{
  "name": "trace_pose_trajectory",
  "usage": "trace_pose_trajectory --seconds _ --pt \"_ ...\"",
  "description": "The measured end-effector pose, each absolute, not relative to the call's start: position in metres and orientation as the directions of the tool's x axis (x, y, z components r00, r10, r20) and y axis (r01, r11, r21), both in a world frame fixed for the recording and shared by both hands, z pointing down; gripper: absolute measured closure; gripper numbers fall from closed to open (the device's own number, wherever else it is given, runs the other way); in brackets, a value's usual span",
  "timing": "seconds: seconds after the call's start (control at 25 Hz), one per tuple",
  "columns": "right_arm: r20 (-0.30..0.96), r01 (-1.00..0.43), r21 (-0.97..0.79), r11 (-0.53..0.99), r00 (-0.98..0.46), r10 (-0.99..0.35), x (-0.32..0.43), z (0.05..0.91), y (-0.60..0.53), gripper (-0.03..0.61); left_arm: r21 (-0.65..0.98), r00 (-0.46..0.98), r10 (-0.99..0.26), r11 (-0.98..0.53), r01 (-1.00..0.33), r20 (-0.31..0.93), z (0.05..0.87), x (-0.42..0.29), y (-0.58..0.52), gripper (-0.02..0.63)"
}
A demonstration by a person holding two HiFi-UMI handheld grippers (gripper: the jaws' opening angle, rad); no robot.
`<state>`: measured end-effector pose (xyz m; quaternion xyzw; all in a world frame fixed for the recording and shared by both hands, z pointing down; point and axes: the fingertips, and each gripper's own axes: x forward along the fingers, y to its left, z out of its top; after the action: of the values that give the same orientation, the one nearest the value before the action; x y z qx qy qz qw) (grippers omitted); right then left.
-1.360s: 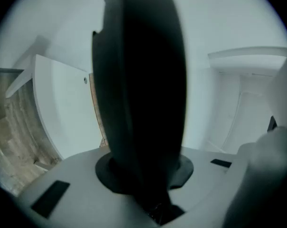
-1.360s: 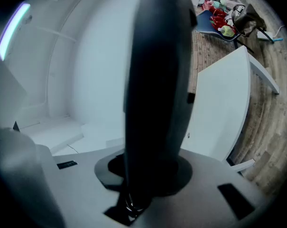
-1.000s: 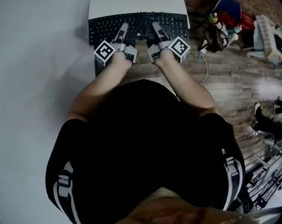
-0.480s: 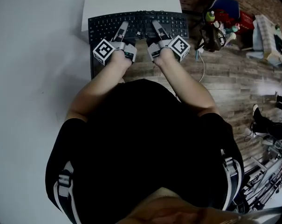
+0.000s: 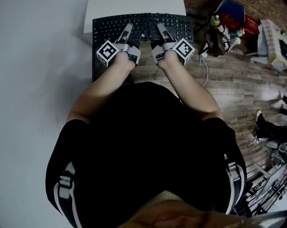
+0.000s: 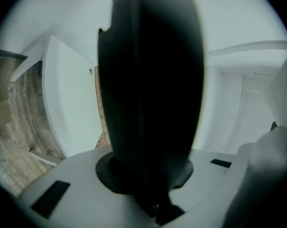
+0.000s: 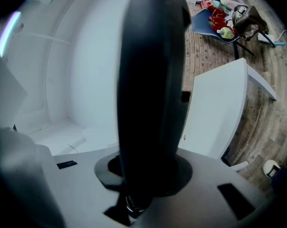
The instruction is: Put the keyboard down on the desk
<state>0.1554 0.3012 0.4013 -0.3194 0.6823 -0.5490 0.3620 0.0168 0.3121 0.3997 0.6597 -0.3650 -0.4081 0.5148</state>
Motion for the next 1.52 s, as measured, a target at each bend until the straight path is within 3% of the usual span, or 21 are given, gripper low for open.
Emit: trace_pose_trajectory --seconds 1.16,1.52 --pt "-0.095 -0.083 -0.983 0.163 -0.528 -0.844 0.141 0.462 0.242 0.477 0.983 0.427 -0.890 -0.182 -0.006 -0.162 0.467 0.003 0.248 0.534" --pt "-0.063 -0.094 -0.987 0.128 -0.510 -0.858 0.088 0.474 0.149 0.477 0.989 0.446 -0.885 -0.145 0.006 -0.132 0.478 -0.052 0.153 0.534"
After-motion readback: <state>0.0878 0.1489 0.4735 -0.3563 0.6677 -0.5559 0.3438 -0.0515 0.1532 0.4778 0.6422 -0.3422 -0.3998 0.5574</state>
